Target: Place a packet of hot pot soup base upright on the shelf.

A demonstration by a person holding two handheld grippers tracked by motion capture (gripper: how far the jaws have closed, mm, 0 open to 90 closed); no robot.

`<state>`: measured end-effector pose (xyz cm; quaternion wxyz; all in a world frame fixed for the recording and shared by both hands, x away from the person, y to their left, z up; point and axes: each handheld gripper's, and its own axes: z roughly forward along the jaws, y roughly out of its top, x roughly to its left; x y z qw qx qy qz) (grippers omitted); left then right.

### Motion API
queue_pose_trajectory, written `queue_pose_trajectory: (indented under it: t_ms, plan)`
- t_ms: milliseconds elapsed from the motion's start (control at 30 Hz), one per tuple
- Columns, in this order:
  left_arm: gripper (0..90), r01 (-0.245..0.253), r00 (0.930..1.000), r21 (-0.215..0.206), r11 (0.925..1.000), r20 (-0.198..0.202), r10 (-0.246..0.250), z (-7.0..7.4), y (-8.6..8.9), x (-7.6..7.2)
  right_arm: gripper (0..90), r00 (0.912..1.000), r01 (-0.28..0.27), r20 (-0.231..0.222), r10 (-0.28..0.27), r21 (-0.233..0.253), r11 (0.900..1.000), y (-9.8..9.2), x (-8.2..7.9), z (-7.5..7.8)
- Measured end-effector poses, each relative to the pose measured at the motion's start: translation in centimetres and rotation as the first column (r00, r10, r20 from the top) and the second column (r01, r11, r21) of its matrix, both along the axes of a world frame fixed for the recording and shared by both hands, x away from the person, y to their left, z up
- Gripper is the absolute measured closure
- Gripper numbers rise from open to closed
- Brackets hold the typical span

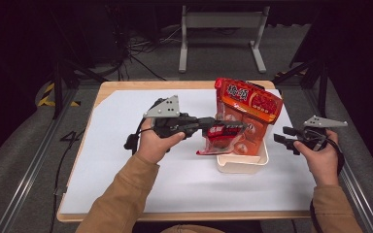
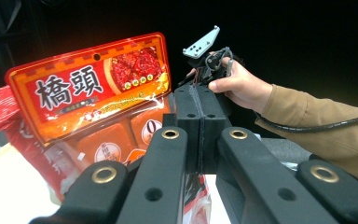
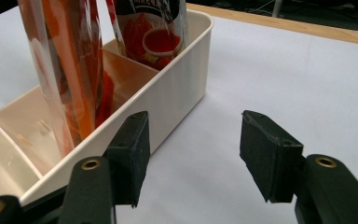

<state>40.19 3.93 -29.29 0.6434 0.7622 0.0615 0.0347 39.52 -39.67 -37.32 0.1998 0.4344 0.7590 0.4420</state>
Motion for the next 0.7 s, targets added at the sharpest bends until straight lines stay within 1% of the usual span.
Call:
queue_pose_trajectory:
  t_ms: [100, 200, 300, 367, 533, 567, 700]
  plan:
    - [90.0, 0.005, 1.0000, 0.007, 1.0000, 0.000, -0.005, -0.2, -0.7, 0.3, 43.1, 1.0000, -0.002, 0.000, 0.002, 0.002, 1.000, 0.0, 0.0, 0.0]
    - [90.0, 0.016, 0.9999, 0.006, 0.9998, -0.004, -0.016, -0.5, -1.5, 0.4, 43.1, 1.0000, -0.001, 0.002, 0.001, 0.003, 1.000, -0.1, 0.0, 0.0]
    - [90.0, 0.027, 0.9996, 0.002, 0.9996, -0.001, -0.027, -0.8, -2.3, 0.5, 43.1, 1.0000, -0.001, 0.004, 0.001, 0.005, 1.000, -0.1, 0.0, 0.0]
    - [90.0, 0.038, 0.9993, 0.001, 0.9993, -0.001, -0.038, -0.9, -2.7, 0.5, 43.1, 1.0000, 0.001, 0.002, -0.001, 0.006, 1.000, -0.2, 0.0, 0.0]
    - [90.0, 0.060, 0.9982, -0.020, 0.9980, 0.005, -0.060, -0.9, -3.6, 0.2, 43.1, 1.0000, -0.001, 0.002, 0.001, 0.008, 1.000, -0.2, 0.0, 0.0]
    - [90.0, 0.064, 0.9979, -0.019, 0.9978, 0.014, -0.064, -0.9, -3.8, 0.2, 43.1, 1.0000, -0.002, 0.003, 0.002, 0.007, 1.000, -0.1, 0.0, 0.0]
    - [90.0, 0.075, 0.9970, -0.017, 0.9970, 0.017, -0.075, -1.0, -4.4, 0.0, 43.1, 1.0000, -0.004, 0.002, 0.004, 0.006, 1.000, -0.1, 0.0, 0.0]
